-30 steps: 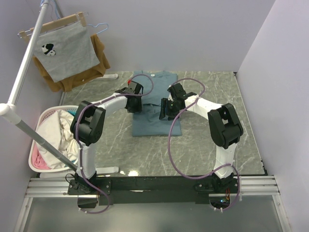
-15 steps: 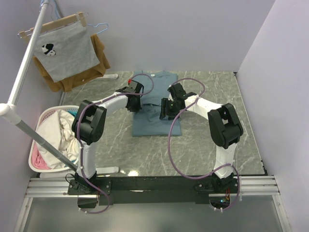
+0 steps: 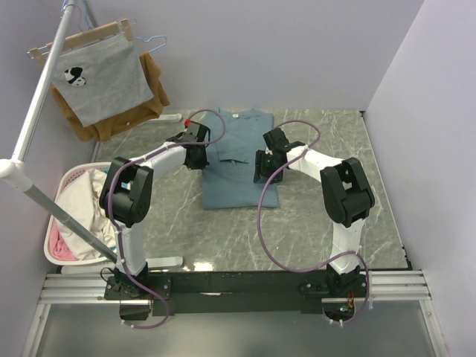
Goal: Fold and stack the t-shirts
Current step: Fold the folded rectangular tshirt in 1/3 of the way, then grab one side of the 2/3 rectangular tshirt with both arms
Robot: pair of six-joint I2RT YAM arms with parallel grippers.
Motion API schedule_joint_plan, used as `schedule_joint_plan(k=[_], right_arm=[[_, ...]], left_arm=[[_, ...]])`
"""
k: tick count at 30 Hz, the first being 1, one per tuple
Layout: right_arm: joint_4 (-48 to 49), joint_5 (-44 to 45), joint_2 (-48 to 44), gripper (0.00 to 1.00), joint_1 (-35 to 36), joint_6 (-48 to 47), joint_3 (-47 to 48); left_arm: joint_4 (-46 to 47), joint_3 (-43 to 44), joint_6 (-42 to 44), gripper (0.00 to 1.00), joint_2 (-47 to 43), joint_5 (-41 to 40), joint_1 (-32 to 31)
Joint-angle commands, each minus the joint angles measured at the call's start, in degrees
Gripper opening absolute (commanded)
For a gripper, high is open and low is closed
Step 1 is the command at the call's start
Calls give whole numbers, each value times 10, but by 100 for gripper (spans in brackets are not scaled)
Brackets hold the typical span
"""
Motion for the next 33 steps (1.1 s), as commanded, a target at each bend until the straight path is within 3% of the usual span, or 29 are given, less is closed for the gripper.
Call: schedule_joint_plan(k=[1, 4, 5, 6, 8, 9, 13, 19, 25, 33], right_arm=[[-2, 30, 10, 62, -8, 7, 6], [6, 32, 6, 62, -8, 9, 0], [11, 30, -4, 63, -8, 6, -4], [18, 27, -10, 63, -8, 5, -9], [37, 30, -41, 65, -7, 4, -26], [41, 35, -53, 65, -8, 6, -33], [59, 61, -119, 68, -10, 9, -62], [-3, 110, -165, 70, -15, 17, -71], [42, 55, -196, 71, -21, 34, -180], [116, 3, -226, 70, -34, 62, -292]], left_arm=[[32, 1, -5, 1, -30, -13, 10], [41, 7, 7, 1, -23, 4, 10], [39, 14, 11, 42, -22, 4, 10], [42, 14, 12, 63, -21, 6, 10], [50, 4, 8, 93, -32, 6, 10], [53, -1, 9, 97, -39, 7, 10], [43, -28, 5, 99, -80, -14, 10], [45, -118, -19, 99, -143, 54, 9], [107, -286, -35, 99, -217, 105, 3], [210, -395, -66, 100, -262, 155, 3]])
